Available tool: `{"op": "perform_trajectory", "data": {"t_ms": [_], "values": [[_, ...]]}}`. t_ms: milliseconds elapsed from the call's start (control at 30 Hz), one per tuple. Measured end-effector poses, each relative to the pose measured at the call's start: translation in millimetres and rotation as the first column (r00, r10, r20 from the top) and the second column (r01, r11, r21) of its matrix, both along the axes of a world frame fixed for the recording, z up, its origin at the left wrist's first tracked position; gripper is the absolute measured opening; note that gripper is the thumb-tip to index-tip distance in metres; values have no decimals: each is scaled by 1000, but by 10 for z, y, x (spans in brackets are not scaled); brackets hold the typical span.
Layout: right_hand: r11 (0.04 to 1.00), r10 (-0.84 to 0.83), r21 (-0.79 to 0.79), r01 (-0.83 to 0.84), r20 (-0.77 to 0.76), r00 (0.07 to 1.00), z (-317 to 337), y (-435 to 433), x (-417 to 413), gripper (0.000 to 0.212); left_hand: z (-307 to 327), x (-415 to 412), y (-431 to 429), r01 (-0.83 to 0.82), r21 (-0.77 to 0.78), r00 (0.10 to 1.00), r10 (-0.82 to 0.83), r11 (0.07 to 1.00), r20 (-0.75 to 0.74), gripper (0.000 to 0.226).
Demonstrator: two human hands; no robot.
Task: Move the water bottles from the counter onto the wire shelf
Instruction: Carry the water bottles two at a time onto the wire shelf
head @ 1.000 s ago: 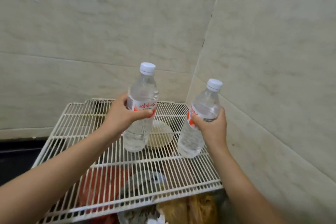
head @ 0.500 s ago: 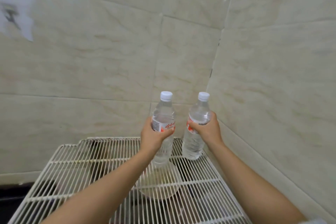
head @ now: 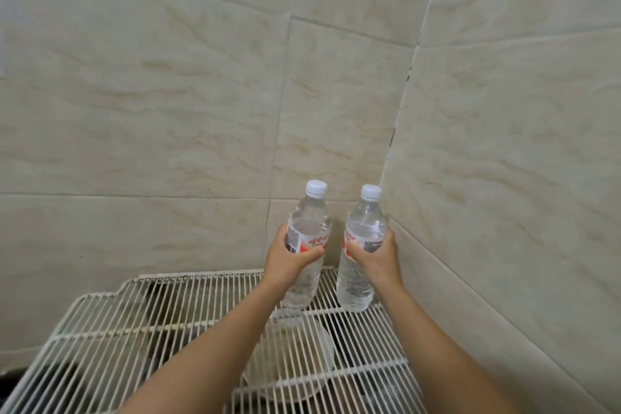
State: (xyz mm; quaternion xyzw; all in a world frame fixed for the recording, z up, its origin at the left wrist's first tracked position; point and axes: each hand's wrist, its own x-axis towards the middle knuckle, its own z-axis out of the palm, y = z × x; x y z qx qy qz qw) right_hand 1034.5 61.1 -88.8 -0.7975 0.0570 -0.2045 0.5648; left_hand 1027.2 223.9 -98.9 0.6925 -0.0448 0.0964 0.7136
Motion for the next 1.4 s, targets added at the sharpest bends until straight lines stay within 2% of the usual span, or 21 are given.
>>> {"op": "perform_trajectory", "data": {"t_ms": [100, 233, 300, 367, 433, 533, 567, 733, 833, 900, 967, 1067, 1200, 1333, 1400], "values": [[999, -42, 6, 42, -18, 999, -7, 6, 21, 43, -28, 36, 33, 23, 7, 999, -23, 1000, -46, 59], [997, -72, 7, 72, -57, 996, 109, 48, -74, 53, -21, 29, 27, 43, 29, 997, -41, 999, -66, 66], [992, -121, -28, 119, -57, 991, 117, 100, -149, 64, -22, 21, 20, 55, 24, 996, -53, 998, -77, 68], [979, -188, -98, 180, -85, 979, 57, 154, -242, 84, -44, 7, 19, 73, 39, 991, -68, 997, -114, 72], [962, -238, -168, 214, -140, 961, 18, 193, -392, 96, -91, -31, 32, 82, 103, 987, -67, 991, -146, 83], [963, -209, -209, 171, -180, 961, -13, 165, -601, 91, -258, -115, 101, 18, 193, 986, 15, 981, -167, 112], [966, -181, -218, 136, -202, 962, -17, 154, -660, 89, -303, -173, 133, -22, 228, 981, 65, 973, -185, 114], [978, -93, -203, 53, -189, 978, 35, 230, -834, 69, -335, -384, 370, -167, 369, 946, 255, 914, -202, 89], [984, 0, -176, -36, -196, 981, 97, 379, -949, 71, -203, -627, 602, -262, 451, 923, 358, 853, -140, 76], [977, 22, -204, -69, -224, 974, 96, 483, -931, 69, -165, -667, 769, -275, 495, 923, 371, 824, -105, 71], [968, 22, -236, -80, -240, 971, 90, 574, -896, 58, -111, -761, 916, -286, 528, 918, 387, 800, -89, 68], [936, 162, -273, -224, -229, 960, 135, 909, -1023, 36, 5, -1197, 1312, -410, 525, 850, 521, 746, -76, 64], [819, 346, -392, -419, -246, 905, 203, 1499, -1405, 55, 4, -1994, 1971, -560, 530, 715, 695, 637, -79, 64], [705, 511, -425, -567, -249, 823, 145, 2095, -1939, 57, -116, -3066, 2398, -686, 576, 496, 865, 445, -77, 61], [614, 605, -455, -645, -254, 755, 45, 2377, -2294, 58, -230, -3651, 2522, -726, 583, 397, 915, 365, -78, 60]]}}
